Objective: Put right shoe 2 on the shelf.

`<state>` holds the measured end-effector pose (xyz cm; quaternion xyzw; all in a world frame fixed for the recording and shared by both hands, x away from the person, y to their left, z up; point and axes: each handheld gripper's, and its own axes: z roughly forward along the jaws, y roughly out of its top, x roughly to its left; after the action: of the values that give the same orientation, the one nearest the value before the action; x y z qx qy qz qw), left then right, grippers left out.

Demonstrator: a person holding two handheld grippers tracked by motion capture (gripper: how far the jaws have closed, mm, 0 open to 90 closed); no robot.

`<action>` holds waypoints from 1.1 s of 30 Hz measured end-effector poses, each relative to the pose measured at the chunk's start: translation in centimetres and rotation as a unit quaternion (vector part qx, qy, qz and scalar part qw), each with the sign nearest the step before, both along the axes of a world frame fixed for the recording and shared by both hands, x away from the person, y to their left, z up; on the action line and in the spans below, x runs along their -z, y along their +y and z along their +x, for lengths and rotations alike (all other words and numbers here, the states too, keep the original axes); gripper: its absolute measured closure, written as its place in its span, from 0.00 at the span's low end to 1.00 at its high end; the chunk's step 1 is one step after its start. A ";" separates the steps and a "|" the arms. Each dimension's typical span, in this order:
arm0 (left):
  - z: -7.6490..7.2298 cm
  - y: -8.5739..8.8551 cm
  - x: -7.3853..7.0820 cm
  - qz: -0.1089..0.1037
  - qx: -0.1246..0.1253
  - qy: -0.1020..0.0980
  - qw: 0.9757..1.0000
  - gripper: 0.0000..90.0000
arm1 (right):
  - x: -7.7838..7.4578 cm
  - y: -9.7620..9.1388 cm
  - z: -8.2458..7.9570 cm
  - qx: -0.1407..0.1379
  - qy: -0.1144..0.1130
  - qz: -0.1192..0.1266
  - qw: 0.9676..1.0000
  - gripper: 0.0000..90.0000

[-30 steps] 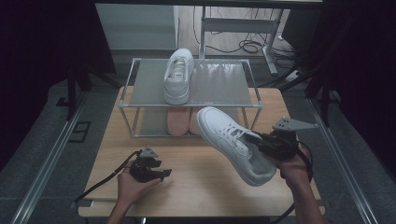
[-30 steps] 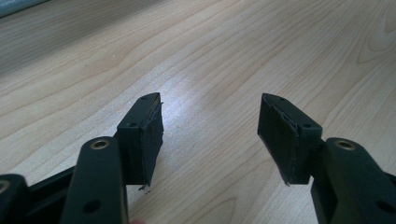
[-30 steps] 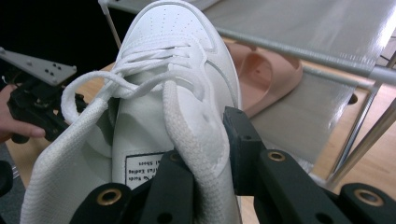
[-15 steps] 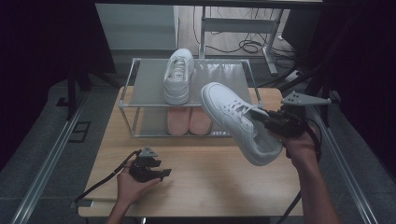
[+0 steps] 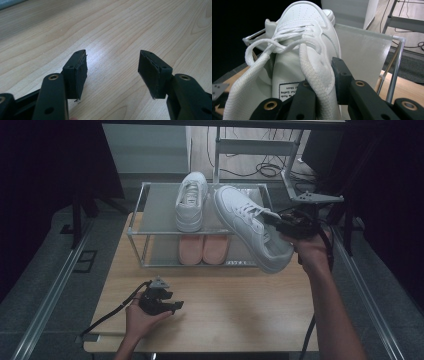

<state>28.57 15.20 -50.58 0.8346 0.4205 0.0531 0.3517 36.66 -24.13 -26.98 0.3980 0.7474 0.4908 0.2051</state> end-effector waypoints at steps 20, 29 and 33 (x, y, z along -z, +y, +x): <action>0.1 0.1 0.0 0.001 0.001 0.001 1.000 0.45 | -0.7 2.4 5.7 0.059 0.023 -0.007 0.998 0.91; 0.2 0.6 0.2 -0.013 -0.004 0.007 1.000 0.46 | -1.5 3.3 7.3 0.085 0.027 -0.006 0.996 0.91; 0.2 0.7 0.2 -0.010 -0.004 0.006 1.000 0.46 | -1.7 3.3 7.8 0.097 0.030 -0.002 0.995 0.91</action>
<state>28.78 15.86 -50.74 0.8296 0.4266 0.0456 0.3575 44.51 -20.82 -25.30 0.4828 0.7118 0.4552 0.2303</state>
